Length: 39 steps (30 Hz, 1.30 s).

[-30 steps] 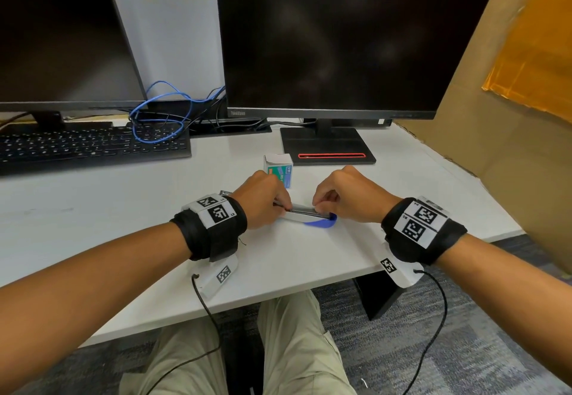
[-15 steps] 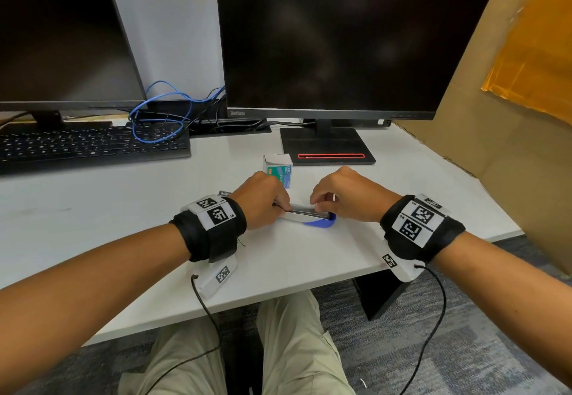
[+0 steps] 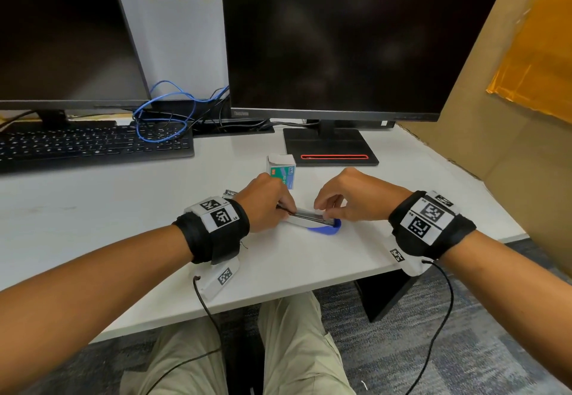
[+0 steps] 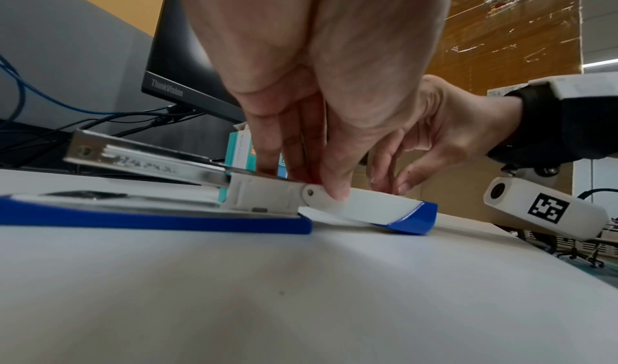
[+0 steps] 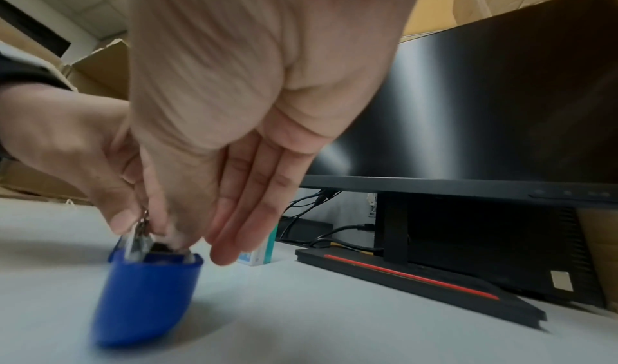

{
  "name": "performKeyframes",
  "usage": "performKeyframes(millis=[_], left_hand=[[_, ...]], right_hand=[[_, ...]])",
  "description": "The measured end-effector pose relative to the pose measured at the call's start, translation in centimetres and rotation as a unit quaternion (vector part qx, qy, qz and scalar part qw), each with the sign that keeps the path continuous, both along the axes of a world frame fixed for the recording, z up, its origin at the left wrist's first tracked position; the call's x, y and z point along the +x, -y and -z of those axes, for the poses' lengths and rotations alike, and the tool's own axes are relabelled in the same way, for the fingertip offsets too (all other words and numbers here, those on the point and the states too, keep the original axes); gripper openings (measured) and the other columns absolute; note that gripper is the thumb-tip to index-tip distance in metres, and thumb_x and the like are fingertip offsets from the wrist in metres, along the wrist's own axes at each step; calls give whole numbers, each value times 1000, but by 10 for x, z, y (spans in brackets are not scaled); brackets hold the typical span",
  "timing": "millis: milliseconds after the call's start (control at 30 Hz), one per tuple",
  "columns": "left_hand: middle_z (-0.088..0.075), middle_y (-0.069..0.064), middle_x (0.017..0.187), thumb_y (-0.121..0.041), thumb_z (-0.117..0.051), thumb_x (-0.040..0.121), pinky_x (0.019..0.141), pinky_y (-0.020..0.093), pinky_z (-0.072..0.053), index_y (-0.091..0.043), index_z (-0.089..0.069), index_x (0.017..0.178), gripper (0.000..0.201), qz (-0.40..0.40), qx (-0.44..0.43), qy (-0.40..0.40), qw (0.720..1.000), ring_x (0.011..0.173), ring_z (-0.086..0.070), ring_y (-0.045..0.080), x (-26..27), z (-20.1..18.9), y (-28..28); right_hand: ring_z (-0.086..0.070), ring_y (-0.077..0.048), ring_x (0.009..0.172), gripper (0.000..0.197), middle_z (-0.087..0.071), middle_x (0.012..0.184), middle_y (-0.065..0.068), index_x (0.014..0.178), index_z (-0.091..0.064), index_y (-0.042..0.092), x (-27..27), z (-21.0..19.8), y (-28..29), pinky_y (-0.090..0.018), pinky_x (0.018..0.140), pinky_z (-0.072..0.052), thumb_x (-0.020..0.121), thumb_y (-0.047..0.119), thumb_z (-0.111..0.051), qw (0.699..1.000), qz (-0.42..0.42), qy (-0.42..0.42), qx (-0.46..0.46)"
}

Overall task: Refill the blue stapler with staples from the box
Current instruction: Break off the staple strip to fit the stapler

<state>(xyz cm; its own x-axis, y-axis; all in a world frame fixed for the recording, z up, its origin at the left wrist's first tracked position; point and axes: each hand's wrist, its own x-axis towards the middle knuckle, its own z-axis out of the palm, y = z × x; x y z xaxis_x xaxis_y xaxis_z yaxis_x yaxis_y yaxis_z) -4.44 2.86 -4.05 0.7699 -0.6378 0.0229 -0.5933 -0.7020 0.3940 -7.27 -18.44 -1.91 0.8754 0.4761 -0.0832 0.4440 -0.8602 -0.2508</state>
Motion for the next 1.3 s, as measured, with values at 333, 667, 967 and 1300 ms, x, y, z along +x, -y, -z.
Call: performKeyframes(millis=[333,667,967,1300], left_hand=[[-73,3,113,-8,-60,90,102,36,-47,-25,-71,116,33,15,11,-8,1000,109,-58,23,-3,-8,0],[-71,4,117,-11,-62,89,102,39,-48,-25,-70,117,32,-4,14,-13,1000,115,-54,26,-2,-6,0],[-74,4,110,-10,-60,89,97,39,-51,-26,-71,116,33,-4,2,-8,1000,106,-59,24,-4,-6,0],[-69,6,123,-15,-67,87,101,31,-47,-19,-66,123,36,-24,6,-8,1000,120,-54,25,-3,-8,0]], right_hand=[[-68,-13,83,22,-76,103,0,112,-76,16,-4,8,1,-24,80,-55,93,18,-65,999,-21,30,-22],[-71,-12,83,26,-77,105,-4,117,-75,16,-7,16,7,-18,79,-58,94,10,-63,992,0,78,102],[-72,-12,78,27,-77,92,-3,113,-75,13,-7,22,0,-24,77,-61,87,22,-74,979,88,43,179],[-69,-5,72,14,-76,84,2,98,-79,14,-7,21,2,-18,72,-58,87,22,-74,972,136,54,186]])
